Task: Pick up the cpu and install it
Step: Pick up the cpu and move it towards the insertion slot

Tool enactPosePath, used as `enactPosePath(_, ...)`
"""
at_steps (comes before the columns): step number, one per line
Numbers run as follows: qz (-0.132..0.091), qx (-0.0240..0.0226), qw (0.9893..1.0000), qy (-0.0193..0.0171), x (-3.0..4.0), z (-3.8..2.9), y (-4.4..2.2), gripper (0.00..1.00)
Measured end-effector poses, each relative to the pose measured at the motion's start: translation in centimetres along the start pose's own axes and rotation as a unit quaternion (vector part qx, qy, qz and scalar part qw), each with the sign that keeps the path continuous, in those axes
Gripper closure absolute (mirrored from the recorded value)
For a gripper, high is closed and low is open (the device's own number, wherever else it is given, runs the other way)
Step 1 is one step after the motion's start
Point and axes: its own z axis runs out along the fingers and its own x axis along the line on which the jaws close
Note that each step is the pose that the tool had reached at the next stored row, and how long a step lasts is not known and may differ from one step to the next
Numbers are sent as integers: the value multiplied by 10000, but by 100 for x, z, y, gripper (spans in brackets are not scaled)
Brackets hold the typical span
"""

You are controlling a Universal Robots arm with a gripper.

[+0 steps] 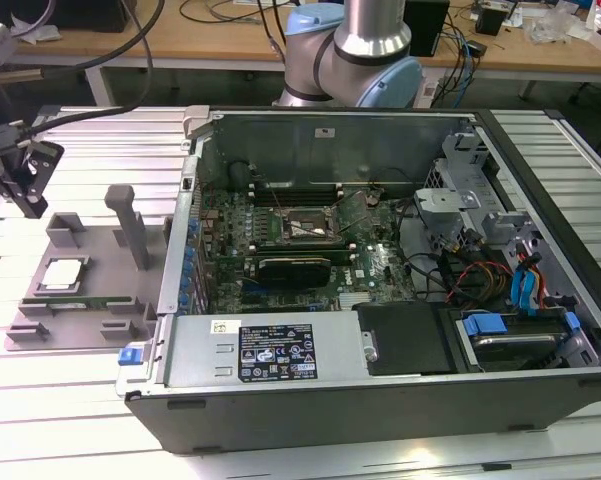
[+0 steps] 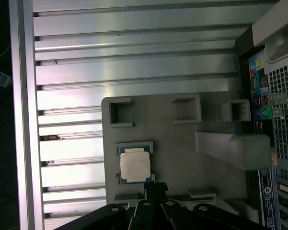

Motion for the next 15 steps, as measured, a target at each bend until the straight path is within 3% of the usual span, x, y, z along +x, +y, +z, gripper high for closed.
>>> enactPosePath(2, 0, -1, 10000, -1, 22, 29, -2, 89)
enactPosePath(5, 0, -2, 10000, -9, 99, 130, -12, 89)
enactPosePath(9, -3, -3, 10000, -30, 147, 224, -20, 89)
enactPosePath(15, -131, -11, 9999, -58, 167, 364, -27, 89)
